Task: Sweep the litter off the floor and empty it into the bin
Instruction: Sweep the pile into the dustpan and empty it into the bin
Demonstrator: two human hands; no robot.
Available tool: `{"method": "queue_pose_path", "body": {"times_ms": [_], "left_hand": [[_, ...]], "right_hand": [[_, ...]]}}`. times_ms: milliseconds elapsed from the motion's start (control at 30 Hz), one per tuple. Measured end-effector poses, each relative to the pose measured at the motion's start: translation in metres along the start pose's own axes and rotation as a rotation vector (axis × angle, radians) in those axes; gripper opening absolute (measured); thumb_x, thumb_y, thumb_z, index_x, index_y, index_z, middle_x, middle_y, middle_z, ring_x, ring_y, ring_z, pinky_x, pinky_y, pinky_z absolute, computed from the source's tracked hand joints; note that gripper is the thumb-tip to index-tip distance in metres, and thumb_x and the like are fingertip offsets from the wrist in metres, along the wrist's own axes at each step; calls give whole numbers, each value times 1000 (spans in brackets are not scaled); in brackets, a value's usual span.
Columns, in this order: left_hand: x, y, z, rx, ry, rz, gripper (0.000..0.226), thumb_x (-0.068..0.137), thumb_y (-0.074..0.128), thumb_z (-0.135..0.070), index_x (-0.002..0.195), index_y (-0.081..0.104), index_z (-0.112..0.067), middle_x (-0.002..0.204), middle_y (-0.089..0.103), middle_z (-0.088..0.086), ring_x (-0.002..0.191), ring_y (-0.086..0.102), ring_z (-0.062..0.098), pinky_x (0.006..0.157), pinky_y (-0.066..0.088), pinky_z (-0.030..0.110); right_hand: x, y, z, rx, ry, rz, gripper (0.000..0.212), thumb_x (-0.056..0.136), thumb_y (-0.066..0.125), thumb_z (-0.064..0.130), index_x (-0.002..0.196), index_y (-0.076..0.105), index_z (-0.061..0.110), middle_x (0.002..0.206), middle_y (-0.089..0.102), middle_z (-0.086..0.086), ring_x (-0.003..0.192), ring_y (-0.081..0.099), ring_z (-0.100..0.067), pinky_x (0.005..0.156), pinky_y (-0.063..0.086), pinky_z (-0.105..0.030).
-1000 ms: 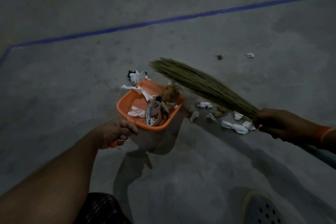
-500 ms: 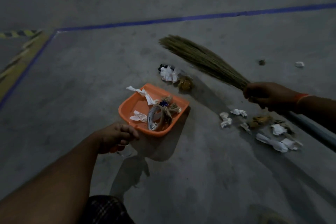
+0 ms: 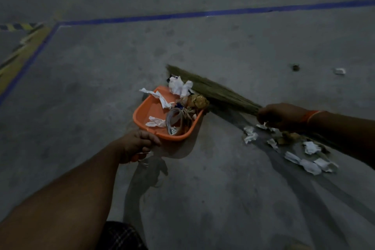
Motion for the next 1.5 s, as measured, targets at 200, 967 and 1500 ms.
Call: {"method": "queue_pose_path", "body": {"times_ms": [200,967,1500], "left_hand": [[10,6,-6,12,40,35,45,92,40,13,85,77,-11,91,48,19,44,41,8,42,28,17],[14,128,-60,273,95,279,30,87,48,12,87,74,-3,55,44,7,39,32,12,40,23,14],[-13,98,10,514,27,432,21,70,57,1,84,72,7,81,51,32,44,33,13,45,24,20]], "right_hand": [[-39,39,3,27,-87,13,17,88,67,21,97,62,34,101,57,11,88,58,-9,76,46,-23],[-248,43,-34,349,216,-330,20,91,65,11,96,63,31,97,57,14,72,63,-8,56,46,-11],[-388,157,-57,631,655,-364,18,94,59,14,99,62,32,93,60,7,70,64,-15,47,53,-27]]}}
Point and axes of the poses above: each hand's wrist, its own x-axis towards the middle knuckle, its own y-axis out of the palm, z = x × y, the point moved 10 cm from there along x, towards the middle knuckle
